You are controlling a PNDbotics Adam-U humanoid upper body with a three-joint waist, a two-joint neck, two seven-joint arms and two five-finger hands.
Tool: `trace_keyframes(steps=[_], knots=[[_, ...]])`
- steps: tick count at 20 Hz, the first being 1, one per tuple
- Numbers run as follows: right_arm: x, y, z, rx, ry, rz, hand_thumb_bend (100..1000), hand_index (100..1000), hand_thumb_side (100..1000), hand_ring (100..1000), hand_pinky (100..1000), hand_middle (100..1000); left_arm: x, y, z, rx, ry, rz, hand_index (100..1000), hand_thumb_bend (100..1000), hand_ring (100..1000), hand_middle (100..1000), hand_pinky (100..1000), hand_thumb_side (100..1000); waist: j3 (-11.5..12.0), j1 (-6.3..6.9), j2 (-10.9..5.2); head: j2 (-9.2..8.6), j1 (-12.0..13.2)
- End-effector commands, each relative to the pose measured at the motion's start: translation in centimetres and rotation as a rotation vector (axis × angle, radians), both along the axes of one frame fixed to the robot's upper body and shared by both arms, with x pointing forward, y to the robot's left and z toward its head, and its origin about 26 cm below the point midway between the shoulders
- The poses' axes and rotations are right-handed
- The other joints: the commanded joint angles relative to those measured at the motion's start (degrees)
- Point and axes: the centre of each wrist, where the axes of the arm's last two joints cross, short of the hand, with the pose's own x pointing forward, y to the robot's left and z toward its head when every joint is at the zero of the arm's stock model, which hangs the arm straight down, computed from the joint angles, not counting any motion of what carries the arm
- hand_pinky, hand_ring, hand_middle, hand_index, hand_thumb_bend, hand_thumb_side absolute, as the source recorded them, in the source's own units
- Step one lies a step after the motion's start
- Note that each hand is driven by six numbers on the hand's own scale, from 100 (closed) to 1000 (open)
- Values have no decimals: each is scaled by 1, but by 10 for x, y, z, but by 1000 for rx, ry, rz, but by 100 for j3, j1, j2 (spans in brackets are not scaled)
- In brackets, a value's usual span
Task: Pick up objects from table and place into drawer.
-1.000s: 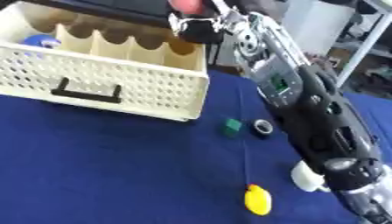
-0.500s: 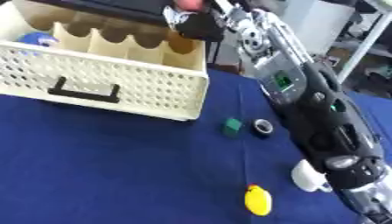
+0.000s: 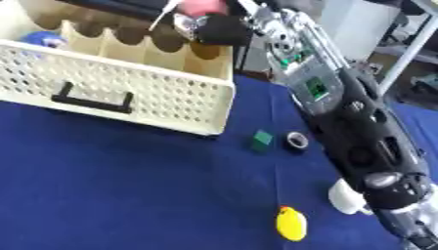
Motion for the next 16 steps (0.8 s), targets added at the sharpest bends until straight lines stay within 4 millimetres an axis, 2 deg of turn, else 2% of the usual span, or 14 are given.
trace_keyframes(steps=[1, 9, 11, 14, 16], knots=[[4, 7, -9, -19, 49, 36, 465, 878, 735, 740, 599, 618, -3, 1, 6, -3, -22, 2, 881, 100, 815, 826, 600, 1000, 22, 38, -96, -12, 16], [2, 8, -8, -9, 52, 42, 470, 875, 752, 743, 601, 626, -3, 2, 3, -1, -5, 3, 881, 100, 815, 826, 598, 1000, -35, 19, -195, 33, 40], [1, 11, -7, -11, 63, 64, 455, 842, 755, 729, 585, 605, -3, 3, 2, -4, 5, 5, 880, 100, 816, 826, 599, 1000, -82, 39, -276, 103, 69], [-6, 19, -7, -5, 76, 110, 426, 764, 732, 688, 548, 525, -3, 3, 1, -8, 14, 3, 880, 100, 816, 826, 601, 1000, -161, 54, -410, 206, 117], [-10, 24, -8, -6, 90, 131, 440, 775, 732, 694, 554, 533, -3, 3, 2, -10, 16, -1, 880, 100, 816, 826, 602, 1000, -190, 54, -487, 242, 146]])
